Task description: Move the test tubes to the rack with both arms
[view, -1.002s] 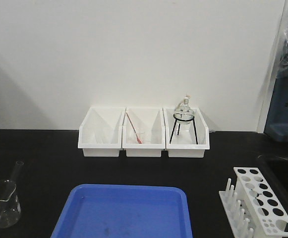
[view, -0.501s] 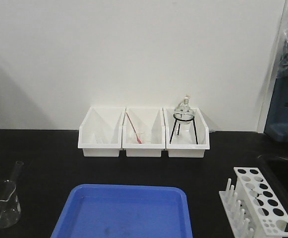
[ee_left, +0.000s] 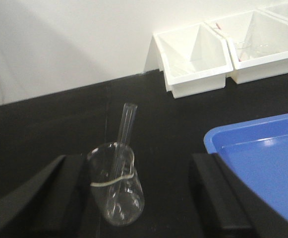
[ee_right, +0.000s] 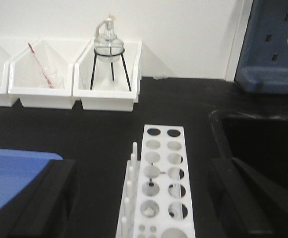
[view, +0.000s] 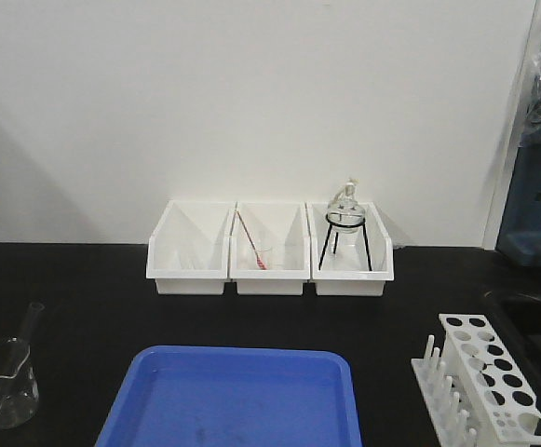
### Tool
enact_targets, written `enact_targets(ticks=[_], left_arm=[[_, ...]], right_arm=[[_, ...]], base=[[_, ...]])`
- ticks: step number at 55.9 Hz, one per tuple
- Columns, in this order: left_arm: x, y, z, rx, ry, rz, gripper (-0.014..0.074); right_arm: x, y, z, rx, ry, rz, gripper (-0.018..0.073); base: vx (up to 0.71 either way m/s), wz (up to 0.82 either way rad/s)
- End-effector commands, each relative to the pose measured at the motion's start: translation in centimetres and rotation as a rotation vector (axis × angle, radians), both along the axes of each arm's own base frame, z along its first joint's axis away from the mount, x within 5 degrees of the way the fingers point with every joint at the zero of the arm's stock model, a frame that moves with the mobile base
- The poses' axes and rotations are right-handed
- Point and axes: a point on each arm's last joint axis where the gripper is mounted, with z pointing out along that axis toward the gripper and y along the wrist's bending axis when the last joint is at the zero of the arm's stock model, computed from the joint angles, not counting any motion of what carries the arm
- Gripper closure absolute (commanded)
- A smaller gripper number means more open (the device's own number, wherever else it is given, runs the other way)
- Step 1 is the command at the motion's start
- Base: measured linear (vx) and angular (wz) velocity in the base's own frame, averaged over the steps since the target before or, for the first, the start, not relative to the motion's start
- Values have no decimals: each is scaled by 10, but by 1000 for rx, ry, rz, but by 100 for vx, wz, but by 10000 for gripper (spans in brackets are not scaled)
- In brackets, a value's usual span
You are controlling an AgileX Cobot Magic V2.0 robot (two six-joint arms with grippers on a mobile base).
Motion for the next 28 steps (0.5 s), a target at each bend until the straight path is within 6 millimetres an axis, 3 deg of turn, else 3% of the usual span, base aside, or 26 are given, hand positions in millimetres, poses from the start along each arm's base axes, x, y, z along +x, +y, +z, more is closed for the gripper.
enact_targets(ticks=[1, 28], left_arm=[[19, -2, 13, 24, -103, -29, -13], [137, -2, 7, 120, 31, -32, 3]], right_arm=[[3, 1, 24, 2, -161, 14, -78], [2, 0, 16, -3, -77, 5, -33]], base=[[0, 0], [0, 0]])
